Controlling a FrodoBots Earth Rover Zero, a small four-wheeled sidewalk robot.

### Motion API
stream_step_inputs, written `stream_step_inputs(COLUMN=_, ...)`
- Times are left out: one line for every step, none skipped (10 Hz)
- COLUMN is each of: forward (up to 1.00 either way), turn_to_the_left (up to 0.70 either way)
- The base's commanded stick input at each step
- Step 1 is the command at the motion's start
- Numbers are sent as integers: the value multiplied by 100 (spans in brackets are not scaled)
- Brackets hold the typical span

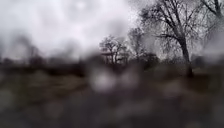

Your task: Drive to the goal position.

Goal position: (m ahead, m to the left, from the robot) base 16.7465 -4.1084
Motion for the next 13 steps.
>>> stream_step_inputs(forward=100, turn_to_the_left=0)
stream_step_inputs(forward=100, turn_to_the_left=0)
stream_step_inputs(forward=100, turn_to_the_left=0)
stream_step_inputs(forward=100, turn_to_the_left=0)
stream_step_inputs(forward=100, turn_to_the_left=0)
stream_step_inputs(forward=100, turn_to_the_left=0)
stream_step_inputs(forward=100, turn_to_the_left=0)
stream_step_inputs(forward=100, turn_to_the_left=0)
stream_step_inputs(forward=100, turn_to_the_left=0)
stream_step_inputs(forward=100, turn_to_the_left=0)
stream_step_inputs(forward=100, turn_to_the_left=0)
stream_step_inputs(forward=100, turn_to_the_left=0)
stream_step_inputs(forward=100, turn_to_the_left=0)
